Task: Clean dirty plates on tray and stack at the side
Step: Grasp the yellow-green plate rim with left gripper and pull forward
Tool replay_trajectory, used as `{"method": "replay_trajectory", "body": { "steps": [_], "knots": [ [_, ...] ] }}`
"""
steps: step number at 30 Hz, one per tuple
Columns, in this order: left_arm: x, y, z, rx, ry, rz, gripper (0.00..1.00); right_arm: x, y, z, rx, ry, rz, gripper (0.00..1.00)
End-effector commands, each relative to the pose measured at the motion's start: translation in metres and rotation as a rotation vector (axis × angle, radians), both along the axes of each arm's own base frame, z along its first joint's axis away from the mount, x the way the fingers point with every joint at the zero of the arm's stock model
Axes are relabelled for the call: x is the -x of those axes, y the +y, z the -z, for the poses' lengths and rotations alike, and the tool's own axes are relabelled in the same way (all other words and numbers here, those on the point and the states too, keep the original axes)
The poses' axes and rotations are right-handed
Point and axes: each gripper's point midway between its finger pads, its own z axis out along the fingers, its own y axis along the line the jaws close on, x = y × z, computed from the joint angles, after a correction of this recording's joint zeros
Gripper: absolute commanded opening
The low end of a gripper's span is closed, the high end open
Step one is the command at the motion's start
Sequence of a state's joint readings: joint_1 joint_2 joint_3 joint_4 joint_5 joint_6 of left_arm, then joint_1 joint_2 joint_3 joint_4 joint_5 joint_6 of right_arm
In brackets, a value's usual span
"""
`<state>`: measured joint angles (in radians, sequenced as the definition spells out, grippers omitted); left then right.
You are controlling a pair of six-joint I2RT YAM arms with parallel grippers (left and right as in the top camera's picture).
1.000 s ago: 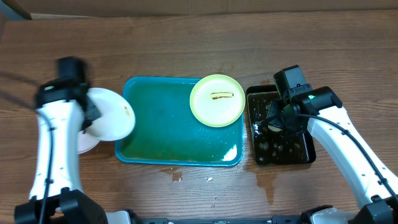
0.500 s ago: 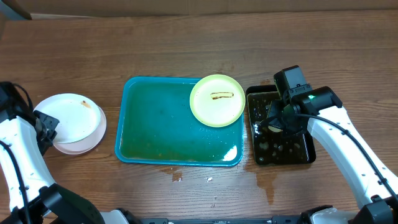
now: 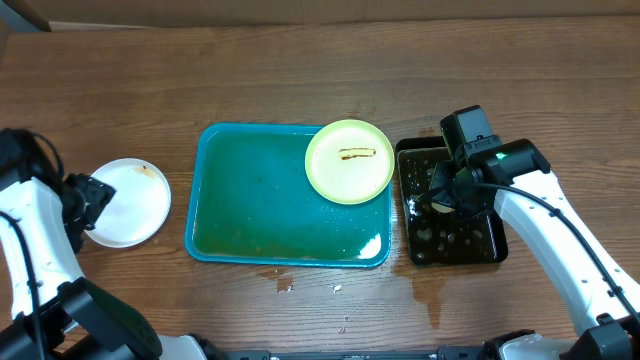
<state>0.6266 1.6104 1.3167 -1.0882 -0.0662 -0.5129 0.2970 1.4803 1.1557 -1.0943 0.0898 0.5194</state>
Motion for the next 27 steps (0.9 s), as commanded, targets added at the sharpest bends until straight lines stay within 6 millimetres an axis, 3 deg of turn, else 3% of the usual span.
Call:
{"method": "replay_trajectory", "body": {
  "steps": [1, 4, 10, 13, 17, 21, 22, 27],
  "knots": [
    [-0.034, -0.042, -0.008, 0.077, -0.079, 0.217, 0.77, 0.001, -0.003, 0.002, 0.016, 0.003, -0.002, 0.04],
    [-0.052, -0.079, -0.009, 0.091, -0.086, 0.378, 0.77, 0.001, -0.003, 0.002, 0.016, 0.002, -0.002, 0.04],
    [-0.091, -0.190, -0.016, 0.157, -0.179, 0.769, 0.78, 0.001, -0.003, 0.002, 0.016, 0.002, -0.002, 0.04],
    [-0.103, -0.238, -0.020, 0.159, -0.230, 0.908, 0.88, 0.001, -0.003, 0.002, 0.016, 0.002, -0.002, 0.04],
    [-0.115, -0.295, -0.020, 0.136, -0.286, 1.065, 0.86, 0.001, -0.003, 0.002, 0.016, 0.003, -0.002, 0.04],
    [-0.117, -0.335, -0.003, 0.170, -0.270, 1.105, 0.84, 0.002, -0.003, 0.002, 0.018, 0.006, -0.002, 0.04],
    [-0.115, -0.350, 0.015, 0.200, -0.233, 1.092, 0.84, 0.002, -0.003, 0.002, 0.017, 0.007, -0.002, 0.04],
    [-0.110, -0.378, 0.053, 0.245, -0.154, 1.092, 0.80, 0.002, -0.003, 0.002, 0.018, 0.007, -0.002, 0.04]
  ]
}}
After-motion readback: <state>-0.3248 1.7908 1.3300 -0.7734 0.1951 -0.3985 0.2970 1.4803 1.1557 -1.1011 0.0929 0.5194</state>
